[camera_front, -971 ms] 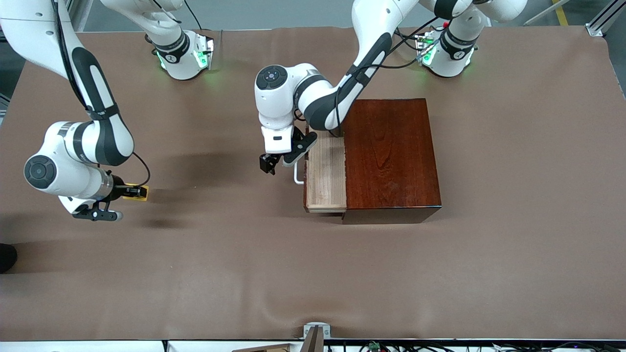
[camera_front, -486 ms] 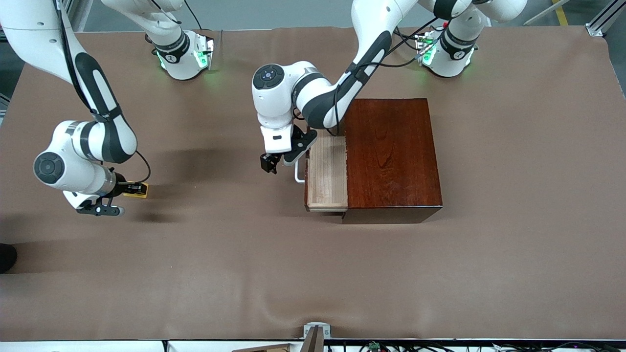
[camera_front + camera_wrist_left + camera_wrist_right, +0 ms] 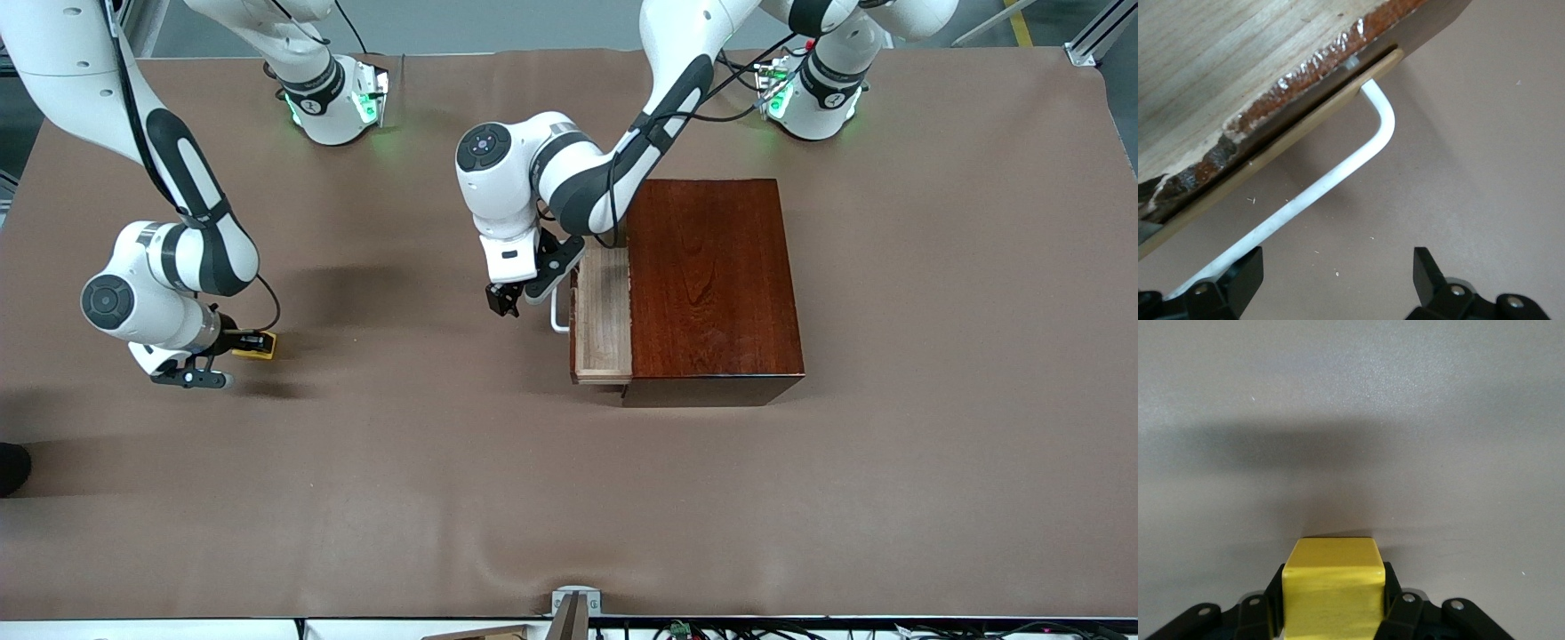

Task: Open drawer, take yellow block, close drawer
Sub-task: 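Push the drawer shut with the left gripper while the right gripper holds the cube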

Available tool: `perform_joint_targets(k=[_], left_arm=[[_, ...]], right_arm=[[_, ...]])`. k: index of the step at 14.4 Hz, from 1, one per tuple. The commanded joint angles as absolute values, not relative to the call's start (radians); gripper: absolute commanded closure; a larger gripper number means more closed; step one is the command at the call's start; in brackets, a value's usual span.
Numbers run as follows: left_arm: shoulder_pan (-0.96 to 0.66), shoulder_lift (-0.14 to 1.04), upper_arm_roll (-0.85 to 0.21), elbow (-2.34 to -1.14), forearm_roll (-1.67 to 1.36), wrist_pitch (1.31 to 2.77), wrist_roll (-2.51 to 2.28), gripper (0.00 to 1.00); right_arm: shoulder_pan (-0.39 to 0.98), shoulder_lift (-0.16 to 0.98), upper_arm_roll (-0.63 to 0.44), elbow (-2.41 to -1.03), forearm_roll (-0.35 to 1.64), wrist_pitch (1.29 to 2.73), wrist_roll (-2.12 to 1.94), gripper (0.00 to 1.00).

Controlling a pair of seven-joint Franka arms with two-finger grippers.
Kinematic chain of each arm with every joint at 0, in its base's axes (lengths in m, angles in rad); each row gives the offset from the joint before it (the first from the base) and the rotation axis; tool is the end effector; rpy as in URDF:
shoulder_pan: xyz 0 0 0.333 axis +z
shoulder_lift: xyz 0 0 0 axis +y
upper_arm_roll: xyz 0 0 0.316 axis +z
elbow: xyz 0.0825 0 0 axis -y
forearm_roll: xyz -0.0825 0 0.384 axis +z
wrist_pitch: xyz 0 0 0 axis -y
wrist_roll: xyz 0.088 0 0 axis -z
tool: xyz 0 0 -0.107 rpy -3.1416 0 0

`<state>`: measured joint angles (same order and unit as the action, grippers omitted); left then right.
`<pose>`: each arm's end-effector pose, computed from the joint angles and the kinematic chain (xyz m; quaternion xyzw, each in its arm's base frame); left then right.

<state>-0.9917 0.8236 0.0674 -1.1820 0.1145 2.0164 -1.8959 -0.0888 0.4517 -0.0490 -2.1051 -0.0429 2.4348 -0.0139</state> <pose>0.4517 -0.6116 0.2958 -0.8976 -0.4341 -0.0764 0.0061 0.5619 -0.0783 0.1900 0.9969 -0.0429 -0.0625 0.0191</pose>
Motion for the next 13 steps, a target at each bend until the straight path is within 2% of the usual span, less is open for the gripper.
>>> perform_joint_targets(k=[1, 2, 3, 4, 8, 13], left_arm=[[-0.986, 0.795, 0.074, -1.230, 0.153, 1.812, -1.905, 0.00], [-0.986, 0.795, 0.074, -1.233, 0.153, 1.792, -1.904, 0.00], [-0.985, 0.796, 0.075, -1.233, 0.153, 1.783, -1.904, 0.00], [-0.985, 0.796, 0.075, -1.233, 0.153, 1.775, -1.908, 0.00], [-0.985, 0.796, 0.095, -1.235, 0.160, 1.708, -1.910, 0.00], [-0.985, 0.798, 0.112, -1.236, 0.160, 1.654, -1.907, 0.00]], right_arm=[[-0.110, 0.457, -0.032, -2.118, -0.063, 2.459, 0.001, 0.44], [-0.110, 0.456, -0.032, -2.117, -0.063, 2.450, 0.002, 0.32], [-0.110, 0.456, -0.031, -2.115, -0.063, 2.447, 0.002, 0.05], [-0.107, 0.454, -0.029, -2.117, -0.061, 2.445, -0.003, 0.00], [-0.100, 0.443, -0.020, -2.105, -0.058, 2.424, -0.006, 0.00], [-0.083, 0.420, 0.003, -1.988, -0.046, 2.234, 0.003, 0.00]])
